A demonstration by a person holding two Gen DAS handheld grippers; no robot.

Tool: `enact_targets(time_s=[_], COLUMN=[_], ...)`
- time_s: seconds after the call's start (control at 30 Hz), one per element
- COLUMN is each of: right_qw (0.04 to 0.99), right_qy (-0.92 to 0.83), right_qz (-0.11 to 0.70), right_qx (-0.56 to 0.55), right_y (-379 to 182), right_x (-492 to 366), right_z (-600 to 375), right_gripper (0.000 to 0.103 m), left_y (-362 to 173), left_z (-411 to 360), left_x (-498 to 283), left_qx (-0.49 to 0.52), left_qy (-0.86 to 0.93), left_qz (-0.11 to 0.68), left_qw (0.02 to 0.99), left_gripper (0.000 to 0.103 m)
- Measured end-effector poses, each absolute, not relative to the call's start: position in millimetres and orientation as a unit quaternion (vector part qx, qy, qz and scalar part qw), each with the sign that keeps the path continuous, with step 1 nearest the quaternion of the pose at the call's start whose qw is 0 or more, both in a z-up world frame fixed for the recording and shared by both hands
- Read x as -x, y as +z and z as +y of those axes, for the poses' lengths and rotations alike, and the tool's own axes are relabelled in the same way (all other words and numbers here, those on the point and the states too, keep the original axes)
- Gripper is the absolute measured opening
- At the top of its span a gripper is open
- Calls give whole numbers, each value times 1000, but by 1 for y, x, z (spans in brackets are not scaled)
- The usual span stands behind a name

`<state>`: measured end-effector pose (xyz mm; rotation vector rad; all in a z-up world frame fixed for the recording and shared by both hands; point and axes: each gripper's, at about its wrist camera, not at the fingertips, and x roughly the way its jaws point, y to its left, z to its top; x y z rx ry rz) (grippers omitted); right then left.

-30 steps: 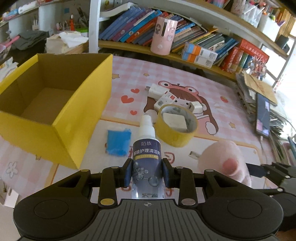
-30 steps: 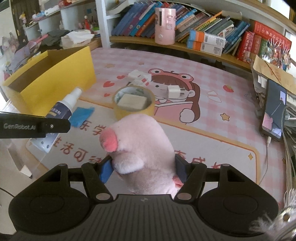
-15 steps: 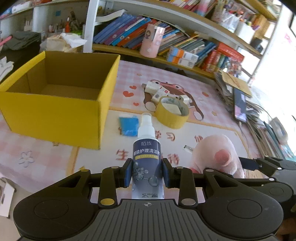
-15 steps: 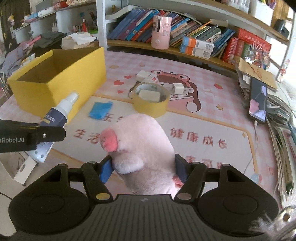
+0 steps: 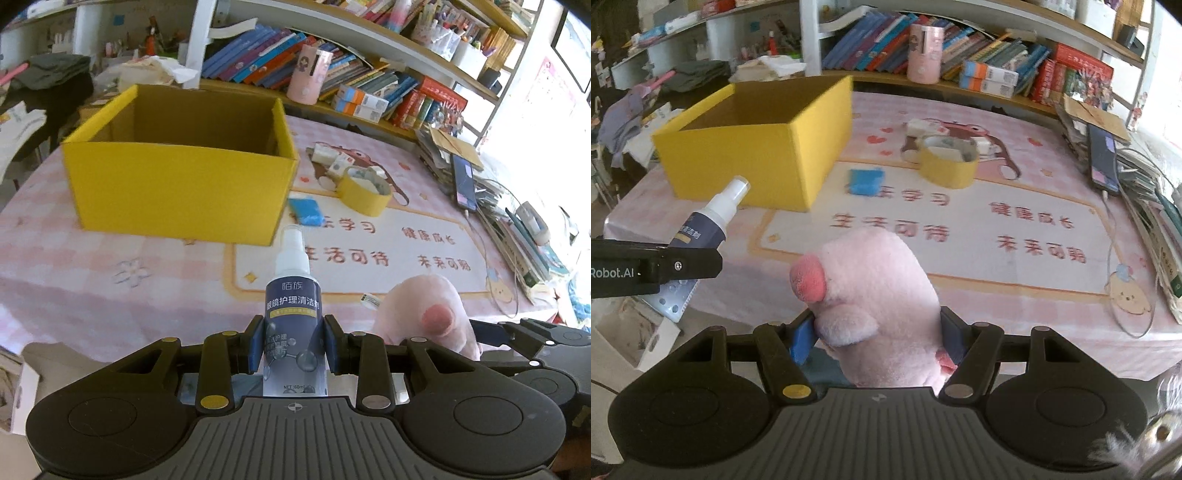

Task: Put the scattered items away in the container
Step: 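Carry the pig and the bottle over the yellow box with both tools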

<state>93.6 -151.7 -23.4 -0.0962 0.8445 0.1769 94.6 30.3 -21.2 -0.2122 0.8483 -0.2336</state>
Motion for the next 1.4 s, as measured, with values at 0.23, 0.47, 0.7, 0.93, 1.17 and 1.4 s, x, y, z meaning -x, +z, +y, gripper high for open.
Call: enact_targets(time_s=[0.23, 0.47, 0.7, 0.93, 1.17, 1.4], right_qw=[906, 904, 897, 894, 897, 904], right_qy=[109, 137, 165, 179, 176, 172], right_qz=[405, 394, 395, 394, 385, 369], right_qx=[65, 93, 111, 118, 124, 130], right_y=[-18, -14, -15, -15, -12, -5], right_x=[-85, -84, -90, -95, -102, -109], right_z=[-112, -78, -48, -28, -20, -16], right_gripper=[66, 66, 66, 66, 66, 66], left_y=[-20, -20, -22, -22, -21, -19], left_z=[70, 102, 125, 141, 149, 152], left_x=[-75, -64, -58, -58, -65, -72], left_qx=[123, 143, 150, 156, 156, 158], left_qy=[-96, -69, -48, -40, -45, -50], left_qz=[401, 386, 383, 382, 375, 367], left_qw=[903, 909, 910, 910, 913, 915], left_gripper=[31, 31, 31, 31, 31, 31])
